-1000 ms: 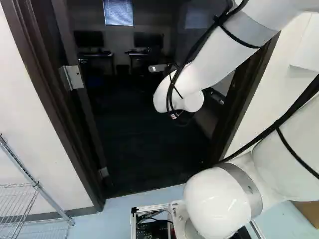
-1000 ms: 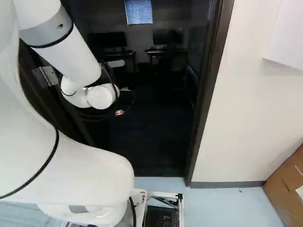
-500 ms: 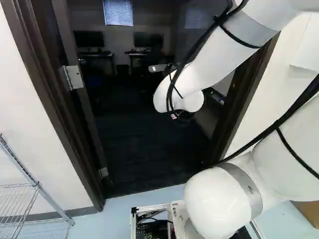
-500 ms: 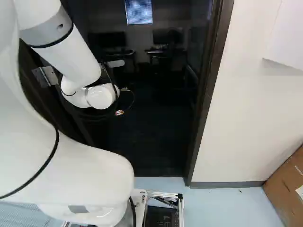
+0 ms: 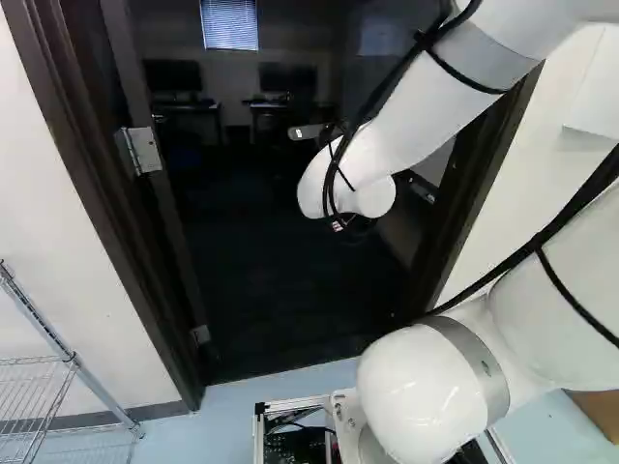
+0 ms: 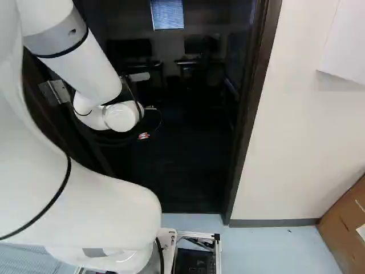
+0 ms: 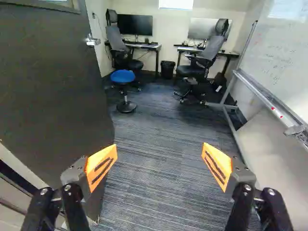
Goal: Open the door and move inside
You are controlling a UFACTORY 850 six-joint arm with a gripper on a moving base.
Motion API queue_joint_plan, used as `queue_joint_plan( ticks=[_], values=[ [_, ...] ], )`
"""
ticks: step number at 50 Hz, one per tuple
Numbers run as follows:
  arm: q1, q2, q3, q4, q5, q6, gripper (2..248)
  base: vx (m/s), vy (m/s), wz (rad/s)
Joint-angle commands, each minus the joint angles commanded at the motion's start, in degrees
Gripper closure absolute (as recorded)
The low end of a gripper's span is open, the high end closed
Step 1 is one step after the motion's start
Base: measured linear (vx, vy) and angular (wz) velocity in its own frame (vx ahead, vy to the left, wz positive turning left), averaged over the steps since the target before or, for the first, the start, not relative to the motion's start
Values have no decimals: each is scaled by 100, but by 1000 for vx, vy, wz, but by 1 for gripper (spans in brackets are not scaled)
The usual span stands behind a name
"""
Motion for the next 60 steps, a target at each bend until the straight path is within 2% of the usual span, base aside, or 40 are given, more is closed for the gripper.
queue_joint_plan(
  ticks=[21, 60],
  values=[
    [0, 0, 0, 0, 0, 0, 3, 20, 6, 28],
    [0, 0, 0, 0, 0, 0, 3, 142, 39, -15]
  ],
)
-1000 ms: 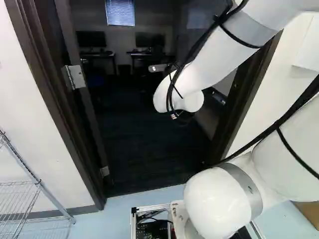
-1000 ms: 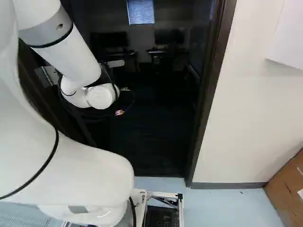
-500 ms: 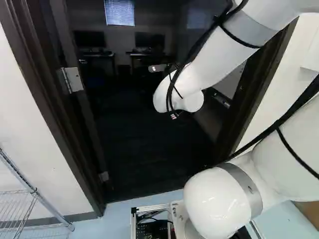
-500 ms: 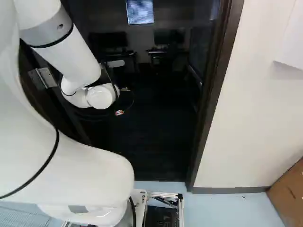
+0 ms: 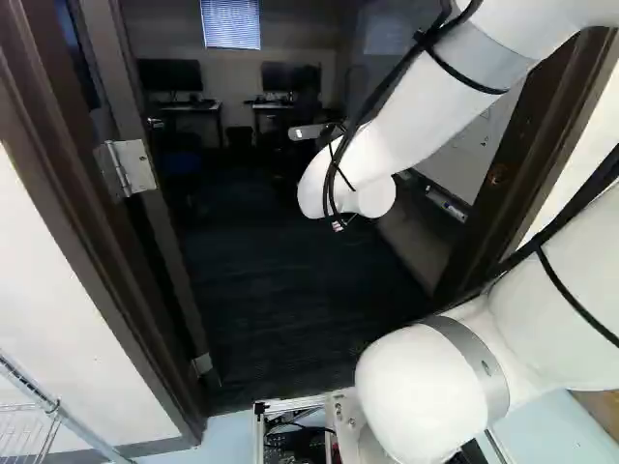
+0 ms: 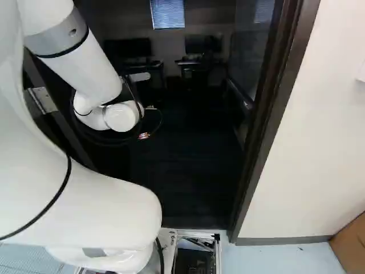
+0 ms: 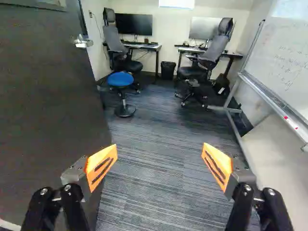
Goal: Open the door and move inside
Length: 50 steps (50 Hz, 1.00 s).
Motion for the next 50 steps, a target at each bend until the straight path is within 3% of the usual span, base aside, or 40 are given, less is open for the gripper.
queue_joint_plan(
  ticks=[50],
  values=[
    [0, 0, 0, 0, 0, 0, 3, 172, 11, -4]
  ],
)
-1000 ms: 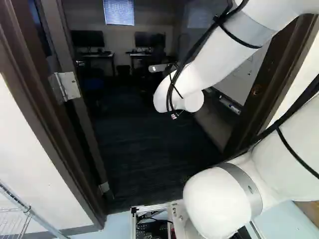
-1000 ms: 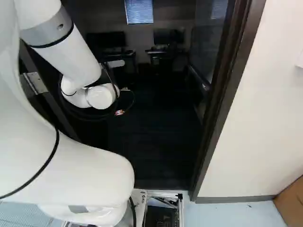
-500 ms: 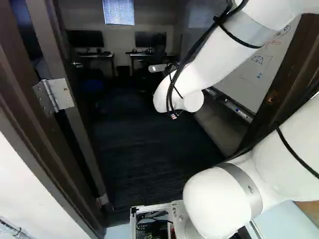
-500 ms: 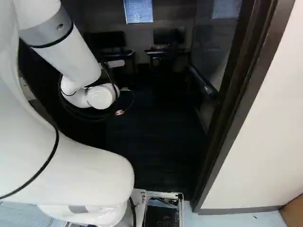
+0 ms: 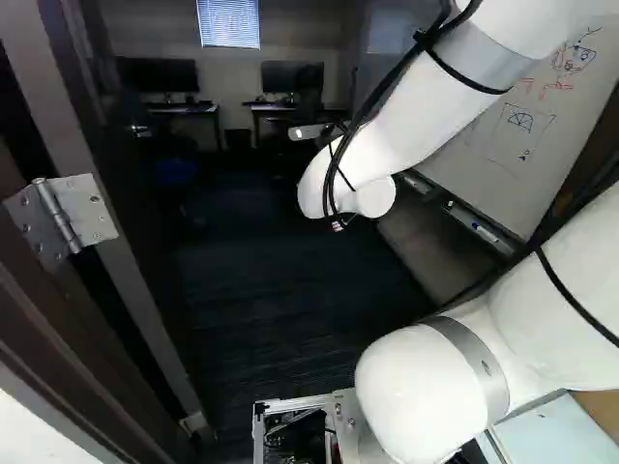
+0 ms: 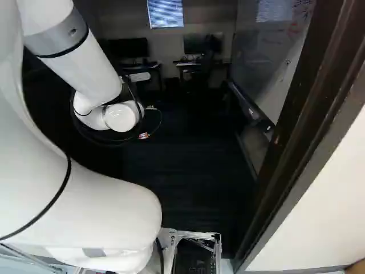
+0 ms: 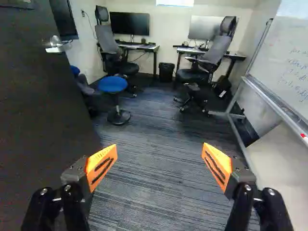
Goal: Open the door and move inside
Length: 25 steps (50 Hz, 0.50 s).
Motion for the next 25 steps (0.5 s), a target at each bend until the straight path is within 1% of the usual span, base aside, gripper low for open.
queue_joint_plan(
  ticks=[9, 25],
  values=[
    [0, 0, 0, 0, 0, 0, 3, 189, 4, -22],
    [0, 0, 0, 0, 0, 0, 3, 190, 39, -19]
  ],
)
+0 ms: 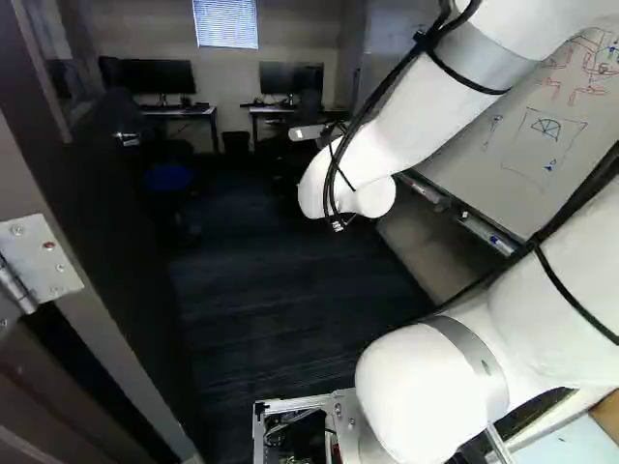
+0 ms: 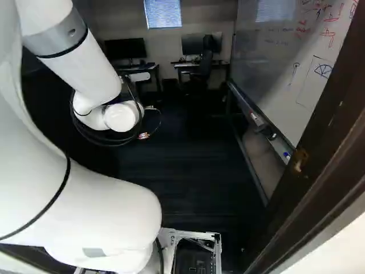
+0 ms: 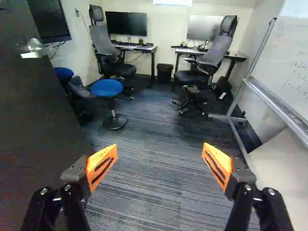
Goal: Open the door and move inside
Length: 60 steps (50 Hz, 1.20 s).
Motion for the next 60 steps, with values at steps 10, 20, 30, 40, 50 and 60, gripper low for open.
queue_joint_plan(
  ticks=[10, 20, 30, 40, 50, 60],
  values=[
    [0, 0, 0, 0, 0, 0, 3, 135, 54, -31],
    [0, 0, 0, 0, 0, 0, 3, 169, 60, -13],
    [0, 0, 0, 0, 0, 0, 3, 201, 58, 1],
    [0, 0, 0, 0, 0, 0, 3, 228, 53, -16],
    [0, 0, 0, 0, 0, 0, 3, 232, 46, -13],
    [0, 0, 0, 0, 0, 0, 3, 237, 39, -14]
  ],
)
